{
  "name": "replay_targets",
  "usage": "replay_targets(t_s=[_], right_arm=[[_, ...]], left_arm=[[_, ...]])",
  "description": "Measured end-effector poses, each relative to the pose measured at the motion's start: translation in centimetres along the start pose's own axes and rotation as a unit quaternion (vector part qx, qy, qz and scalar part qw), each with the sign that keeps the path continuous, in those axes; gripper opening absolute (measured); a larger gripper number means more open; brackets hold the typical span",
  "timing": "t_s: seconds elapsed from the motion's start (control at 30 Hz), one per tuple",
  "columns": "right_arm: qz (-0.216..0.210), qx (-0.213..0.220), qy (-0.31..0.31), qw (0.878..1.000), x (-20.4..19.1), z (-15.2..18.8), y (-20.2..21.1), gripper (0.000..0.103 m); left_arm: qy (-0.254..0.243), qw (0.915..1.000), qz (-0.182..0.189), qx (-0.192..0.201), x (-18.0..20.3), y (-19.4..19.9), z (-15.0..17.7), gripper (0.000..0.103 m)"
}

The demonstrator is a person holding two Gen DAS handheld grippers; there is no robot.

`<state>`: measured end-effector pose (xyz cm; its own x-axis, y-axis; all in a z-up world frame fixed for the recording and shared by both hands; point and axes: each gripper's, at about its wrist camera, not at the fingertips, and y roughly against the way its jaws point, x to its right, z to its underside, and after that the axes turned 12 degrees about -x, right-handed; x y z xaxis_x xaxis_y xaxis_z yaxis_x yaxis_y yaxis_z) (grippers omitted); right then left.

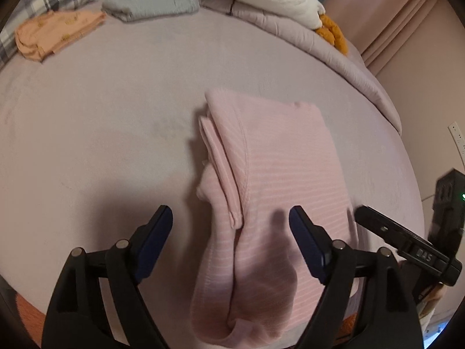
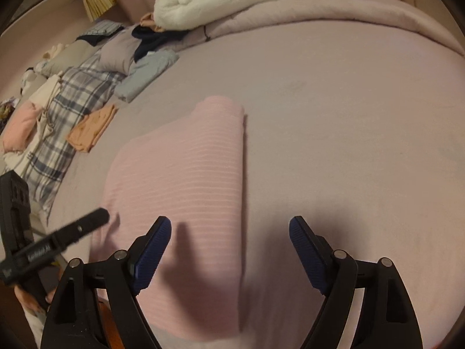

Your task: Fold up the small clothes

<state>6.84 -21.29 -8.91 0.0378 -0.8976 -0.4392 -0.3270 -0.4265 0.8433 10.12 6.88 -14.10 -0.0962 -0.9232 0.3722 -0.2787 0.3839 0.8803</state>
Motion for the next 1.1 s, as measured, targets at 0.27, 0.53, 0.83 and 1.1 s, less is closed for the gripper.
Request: replay_targets(t_s=[0.27,0.53,0.83,1.1], right_arm=[[-0.050,-0.033,-0.016,0.998,-0.4,-0.5,-2.7,0.083],[-0.076,-0.036,-0.016,0.996,-0.6,-1.2,-3.9,0.046],[-0.075,0.003,0.016,0.997,-1.8,-1.6,-0.9,0.029],[-0.061,0.056,0.021,0.996,-0.6,-3.7,1.9,0.029]], left_arm=[[0.011,0.9992,0.025,-0.030,-0.4,-2.2,-0.6,0.083],[0.018,0.9951,0.086,-0.044,0.3,-2.7,-0.7,0.040],[-0.026,0.9982,0.050,-0.019,4.0,-0.3,-1.7,0.034],[-0.054,0.9963,0.065,0.010,6.9,-0.1,-4.5,0.035]])
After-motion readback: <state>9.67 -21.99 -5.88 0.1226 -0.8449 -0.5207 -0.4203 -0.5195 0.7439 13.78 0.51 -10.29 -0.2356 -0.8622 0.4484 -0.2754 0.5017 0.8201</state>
